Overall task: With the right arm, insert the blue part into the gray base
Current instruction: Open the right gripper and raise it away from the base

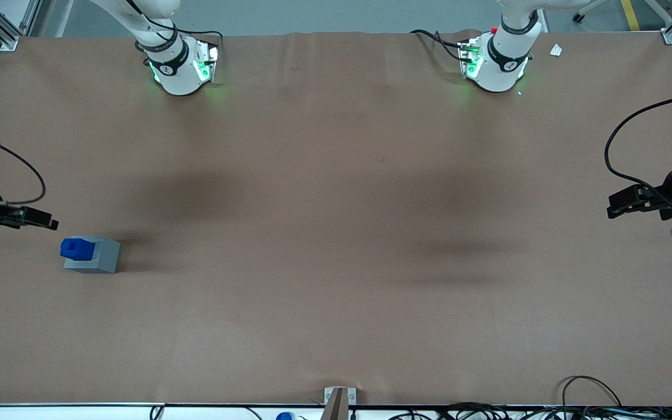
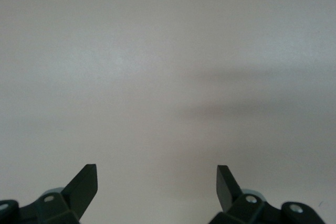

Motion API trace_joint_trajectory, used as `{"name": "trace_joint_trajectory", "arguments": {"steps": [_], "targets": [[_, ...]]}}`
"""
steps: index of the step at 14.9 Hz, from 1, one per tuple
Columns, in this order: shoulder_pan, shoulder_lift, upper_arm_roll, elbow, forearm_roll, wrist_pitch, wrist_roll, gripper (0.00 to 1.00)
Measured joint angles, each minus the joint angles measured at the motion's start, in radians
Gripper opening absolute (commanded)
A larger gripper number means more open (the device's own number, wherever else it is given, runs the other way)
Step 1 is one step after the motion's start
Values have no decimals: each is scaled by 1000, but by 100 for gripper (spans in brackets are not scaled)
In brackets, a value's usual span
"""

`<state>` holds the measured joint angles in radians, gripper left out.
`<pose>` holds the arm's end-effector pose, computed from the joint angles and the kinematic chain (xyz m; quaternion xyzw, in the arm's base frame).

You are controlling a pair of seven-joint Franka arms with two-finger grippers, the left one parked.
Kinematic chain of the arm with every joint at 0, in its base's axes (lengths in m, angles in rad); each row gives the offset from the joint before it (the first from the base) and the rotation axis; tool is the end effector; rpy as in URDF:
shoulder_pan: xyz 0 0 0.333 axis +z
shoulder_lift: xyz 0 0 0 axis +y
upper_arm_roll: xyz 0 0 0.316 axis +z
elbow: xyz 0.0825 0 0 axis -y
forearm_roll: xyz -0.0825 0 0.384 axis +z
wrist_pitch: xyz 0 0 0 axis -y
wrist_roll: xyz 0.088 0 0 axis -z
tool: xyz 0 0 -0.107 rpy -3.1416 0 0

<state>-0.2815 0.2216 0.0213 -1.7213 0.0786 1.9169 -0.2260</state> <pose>0.6032 -0.1557 0.4514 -0.9987 0.0311 0.0032 0.0411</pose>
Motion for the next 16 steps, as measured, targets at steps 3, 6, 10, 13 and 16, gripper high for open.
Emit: {"name": "trace_joint_trajectory", "arguments": {"steps": [3, 6, 10, 13, 16], "targets": [[2, -83, 21, 0, 1, -42, 11, 100], [3, -173, 41, 0, 3, -105, 61, 100], [7, -290, 53, 4, 3, -225, 88, 100], [34, -307, 65, 40, -30, -277, 156, 100], [112, -306, 88, 56, -101, -299, 265, 100]]}}
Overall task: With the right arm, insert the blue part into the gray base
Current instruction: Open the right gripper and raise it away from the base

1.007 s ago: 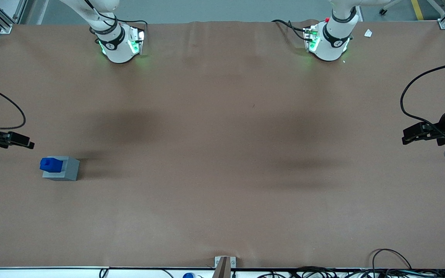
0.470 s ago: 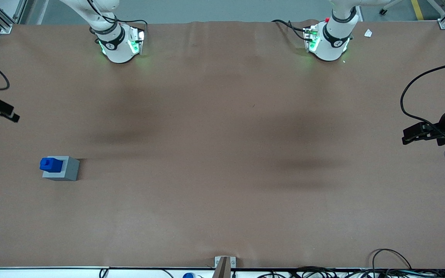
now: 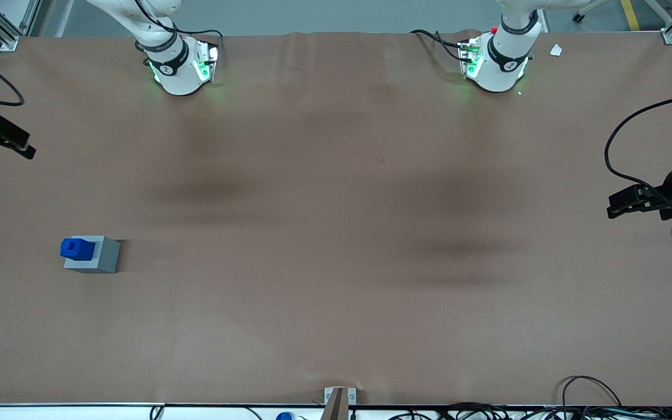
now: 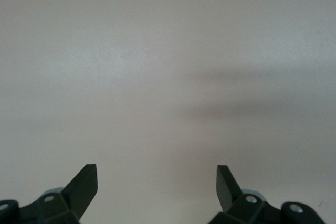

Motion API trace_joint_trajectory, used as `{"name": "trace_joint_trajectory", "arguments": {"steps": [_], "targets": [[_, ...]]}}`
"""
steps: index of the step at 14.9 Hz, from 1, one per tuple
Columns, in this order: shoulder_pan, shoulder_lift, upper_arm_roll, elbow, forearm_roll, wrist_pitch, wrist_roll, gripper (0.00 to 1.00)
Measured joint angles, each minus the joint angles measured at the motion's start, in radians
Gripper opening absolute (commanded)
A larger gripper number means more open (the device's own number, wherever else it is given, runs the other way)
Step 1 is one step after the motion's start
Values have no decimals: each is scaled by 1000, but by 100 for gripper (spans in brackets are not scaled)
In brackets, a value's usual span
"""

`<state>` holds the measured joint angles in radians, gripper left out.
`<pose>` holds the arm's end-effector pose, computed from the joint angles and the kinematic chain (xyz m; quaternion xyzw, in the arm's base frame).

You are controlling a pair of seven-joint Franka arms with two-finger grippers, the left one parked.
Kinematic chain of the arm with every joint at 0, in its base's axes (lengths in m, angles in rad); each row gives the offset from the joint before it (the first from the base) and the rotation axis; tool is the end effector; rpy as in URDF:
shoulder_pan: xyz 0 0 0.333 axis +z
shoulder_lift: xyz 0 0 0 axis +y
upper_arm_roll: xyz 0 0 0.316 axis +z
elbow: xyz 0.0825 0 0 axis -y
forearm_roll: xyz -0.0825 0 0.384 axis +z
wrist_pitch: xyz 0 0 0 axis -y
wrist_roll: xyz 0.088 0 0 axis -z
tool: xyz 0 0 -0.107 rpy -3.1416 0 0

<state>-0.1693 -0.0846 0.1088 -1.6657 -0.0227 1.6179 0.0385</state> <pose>0.5314 -0.0320 0.6295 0.9985 -0.0492 0.0180 0.0161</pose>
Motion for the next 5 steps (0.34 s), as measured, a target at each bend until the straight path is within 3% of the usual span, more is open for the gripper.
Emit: {"name": "trace_joint_trajectory", "arguments": {"steps": [5], "targets": [[17, 4, -7, 23, -15, -1, 17, 100]]}}
